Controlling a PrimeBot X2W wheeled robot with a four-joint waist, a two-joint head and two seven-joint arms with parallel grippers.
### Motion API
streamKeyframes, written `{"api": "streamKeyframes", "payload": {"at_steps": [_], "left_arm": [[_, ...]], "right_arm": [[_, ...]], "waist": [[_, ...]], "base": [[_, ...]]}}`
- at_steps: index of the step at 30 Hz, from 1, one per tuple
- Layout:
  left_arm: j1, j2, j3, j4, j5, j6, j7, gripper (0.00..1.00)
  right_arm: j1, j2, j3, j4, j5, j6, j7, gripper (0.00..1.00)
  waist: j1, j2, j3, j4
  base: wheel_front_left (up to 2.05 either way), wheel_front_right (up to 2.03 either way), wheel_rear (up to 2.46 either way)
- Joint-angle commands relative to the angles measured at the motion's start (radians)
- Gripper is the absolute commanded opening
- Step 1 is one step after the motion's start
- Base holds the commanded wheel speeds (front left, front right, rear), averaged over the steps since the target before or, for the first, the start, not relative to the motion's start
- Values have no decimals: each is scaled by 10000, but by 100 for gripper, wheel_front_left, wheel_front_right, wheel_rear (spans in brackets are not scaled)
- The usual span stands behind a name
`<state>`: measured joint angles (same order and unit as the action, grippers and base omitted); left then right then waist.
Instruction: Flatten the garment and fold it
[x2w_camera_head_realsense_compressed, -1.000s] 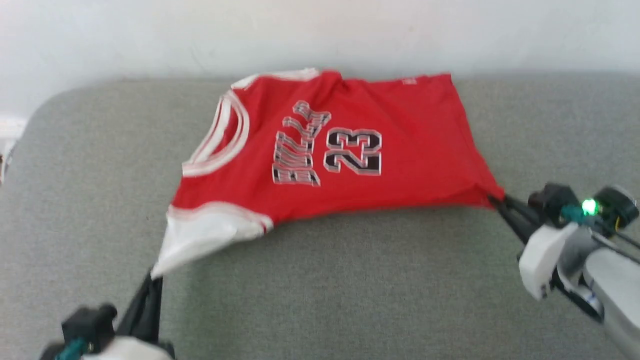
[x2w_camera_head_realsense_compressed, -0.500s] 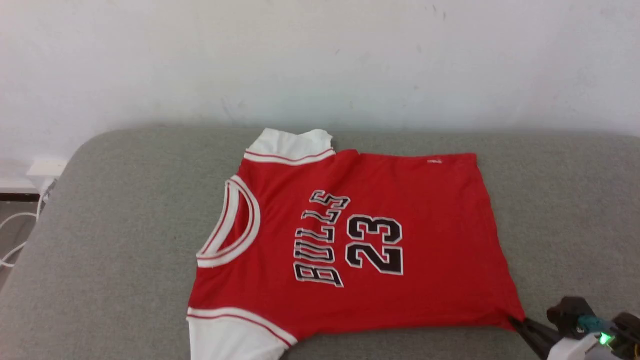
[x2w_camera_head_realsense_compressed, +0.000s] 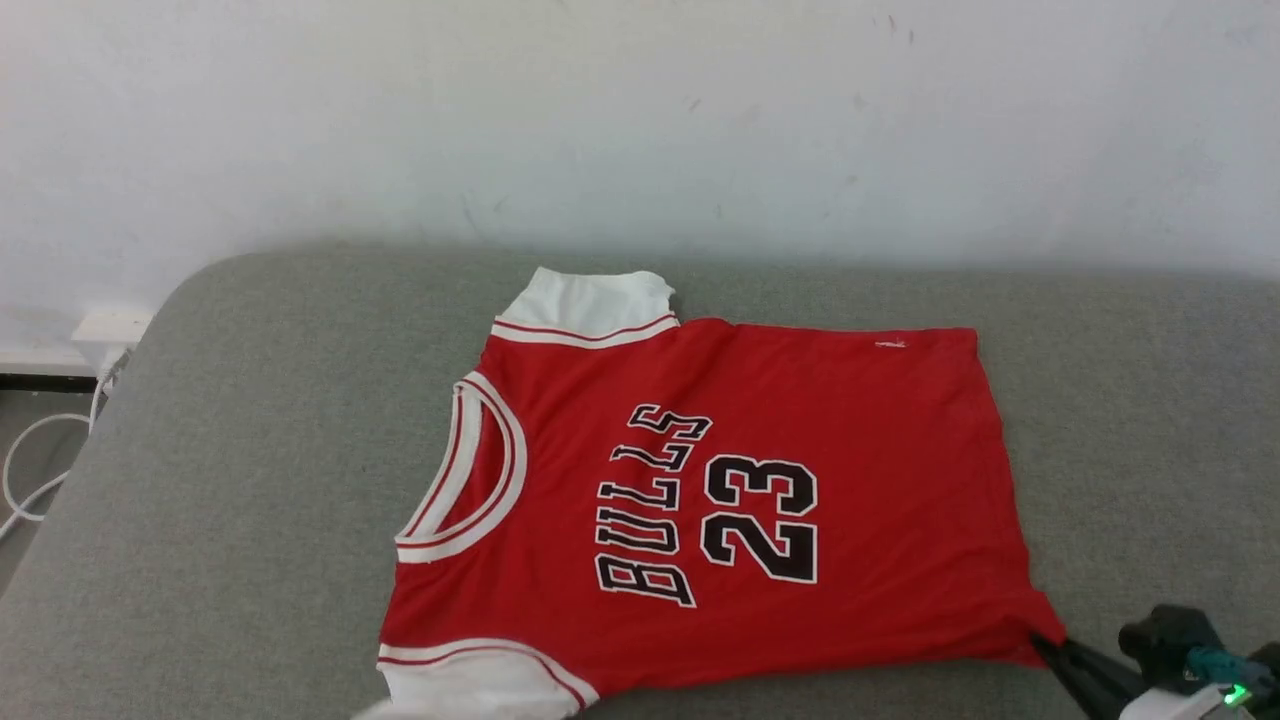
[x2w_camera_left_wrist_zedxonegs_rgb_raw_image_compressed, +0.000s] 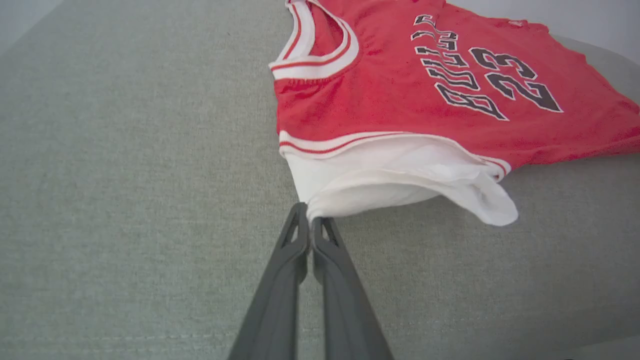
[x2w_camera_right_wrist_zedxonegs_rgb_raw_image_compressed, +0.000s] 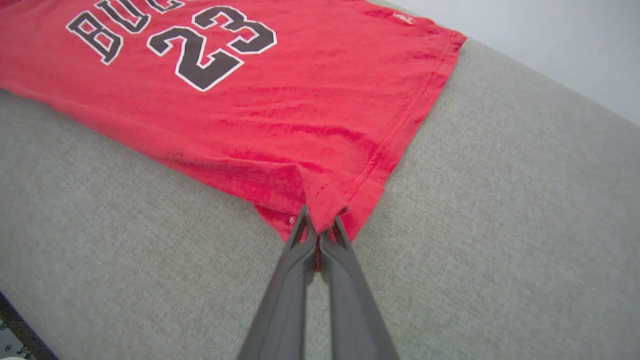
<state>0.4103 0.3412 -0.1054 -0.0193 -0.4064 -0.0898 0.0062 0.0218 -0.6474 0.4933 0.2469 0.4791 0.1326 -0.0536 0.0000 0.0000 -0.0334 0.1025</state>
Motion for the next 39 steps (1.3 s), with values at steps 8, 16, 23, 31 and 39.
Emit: {"api": "streamKeyframes", "payload": {"at_steps": [8, 16, 23, 31, 39], "left_arm": [[-2649, 502, -303, 261, 697, -108, -343, 0], [-5337, 729, -869, 1460, 958, -283, -336, 0], [-7473, 722, -1026, 3112, 1341, -267, -727, 0], [-9217, 580, -1322, 5691, 1502, -307, -1124, 0], [-9865, 331, -2128, 8186, 1355, -390, -1119, 0]], "right_arm": [[-327, 435, -979, -784, -518, -19, 380, 0], [-1565, 596, -925, -834, -840, -19, 906, 0], [-3025, 650, -513, -60, -749, -19, 1258, 0], [-4636, 876, 551, 995, -629, -19, 1502, 0], [-5413, 816, 1721, 1885, -134, -19, 1958, 0]], "waist": [[0, 0, 431, -310], [0, 0, 1464, -758], [0, 0, 2580, -953], [0, 0, 3511, -1013], [0, 0, 3623, -1051]], "base": [[0, 0, 0], [0, 0, 0], [0, 0, 0], [0, 0, 0], [0, 0, 0]]}}
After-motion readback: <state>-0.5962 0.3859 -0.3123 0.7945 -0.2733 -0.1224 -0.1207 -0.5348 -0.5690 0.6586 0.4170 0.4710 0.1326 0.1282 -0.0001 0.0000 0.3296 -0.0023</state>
